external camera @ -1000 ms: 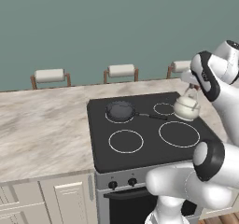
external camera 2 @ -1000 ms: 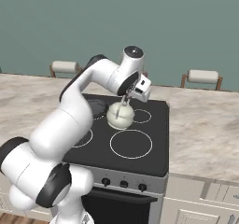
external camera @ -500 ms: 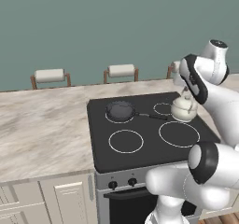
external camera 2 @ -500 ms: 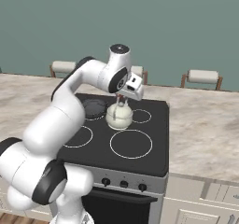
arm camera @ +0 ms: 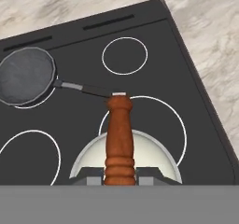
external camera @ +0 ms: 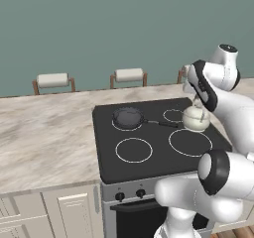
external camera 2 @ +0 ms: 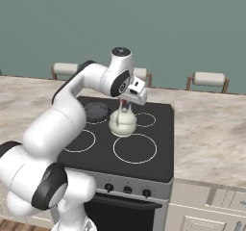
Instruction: Pick the kettle from the counter and place it on a stove burner. Then turn the burner on.
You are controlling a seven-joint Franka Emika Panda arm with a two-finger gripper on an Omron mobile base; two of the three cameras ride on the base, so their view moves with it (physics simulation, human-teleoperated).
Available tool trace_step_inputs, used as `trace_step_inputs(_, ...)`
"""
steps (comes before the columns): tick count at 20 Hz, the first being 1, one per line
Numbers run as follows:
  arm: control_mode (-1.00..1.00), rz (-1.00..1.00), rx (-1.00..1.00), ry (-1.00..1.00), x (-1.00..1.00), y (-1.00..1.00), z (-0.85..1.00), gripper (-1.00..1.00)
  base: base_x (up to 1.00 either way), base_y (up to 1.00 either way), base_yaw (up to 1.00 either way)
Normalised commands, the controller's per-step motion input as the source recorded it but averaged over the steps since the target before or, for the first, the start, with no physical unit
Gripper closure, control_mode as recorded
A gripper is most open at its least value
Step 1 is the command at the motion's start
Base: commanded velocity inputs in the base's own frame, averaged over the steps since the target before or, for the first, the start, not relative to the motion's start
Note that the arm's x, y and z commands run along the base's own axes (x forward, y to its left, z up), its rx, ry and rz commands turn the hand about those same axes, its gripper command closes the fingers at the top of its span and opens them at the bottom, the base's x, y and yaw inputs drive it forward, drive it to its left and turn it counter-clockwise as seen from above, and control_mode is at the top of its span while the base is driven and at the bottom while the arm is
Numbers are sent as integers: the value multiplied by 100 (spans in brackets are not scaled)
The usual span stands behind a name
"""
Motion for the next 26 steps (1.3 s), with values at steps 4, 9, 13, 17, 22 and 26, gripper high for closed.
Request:
trace_step_inputs(4,-100,0,-3,7,7,0,-23,100,0,0,0)
trace_step_inputs(9,-100,0,-5,4,7,0,-30,100,0,0,0)
trace_step_inputs(13,-100,0,-3,2,7,-7,-30,100,0,0,0)
trace_step_inputs(17,-100,0,-1,0,10,-11,-22,100,0,0,0)
trace_step_inputs(22,-100,0,0,0,11,-15,-19,100,0,0,0)
trace_step_inputs(26,-100,0,0,0,9,-7,-24,100,0,0,0)
